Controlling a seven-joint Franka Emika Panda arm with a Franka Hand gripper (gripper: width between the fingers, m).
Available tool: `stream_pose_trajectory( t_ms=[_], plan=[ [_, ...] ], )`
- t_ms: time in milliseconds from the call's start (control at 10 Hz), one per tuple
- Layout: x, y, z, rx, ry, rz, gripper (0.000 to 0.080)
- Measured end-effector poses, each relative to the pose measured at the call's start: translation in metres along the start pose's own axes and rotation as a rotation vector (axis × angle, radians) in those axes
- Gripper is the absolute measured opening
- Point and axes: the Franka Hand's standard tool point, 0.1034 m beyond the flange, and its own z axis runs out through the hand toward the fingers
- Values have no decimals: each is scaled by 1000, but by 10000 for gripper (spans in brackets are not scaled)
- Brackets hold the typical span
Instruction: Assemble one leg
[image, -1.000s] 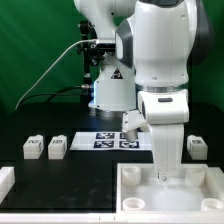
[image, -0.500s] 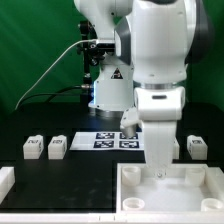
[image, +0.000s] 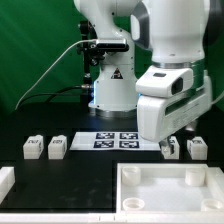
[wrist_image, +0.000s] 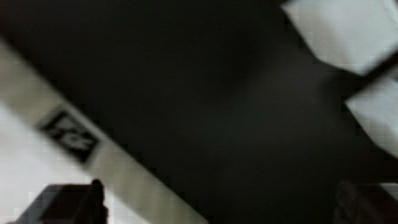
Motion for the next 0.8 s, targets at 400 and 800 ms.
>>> stream_pose_trajectory(
  t_ms=[400, 800],
  plan=[
    [13, -26, 2, 18, 6, 473, 649],
    [-5, -56, 30, 69, -62, 738, 649]
  ],
)
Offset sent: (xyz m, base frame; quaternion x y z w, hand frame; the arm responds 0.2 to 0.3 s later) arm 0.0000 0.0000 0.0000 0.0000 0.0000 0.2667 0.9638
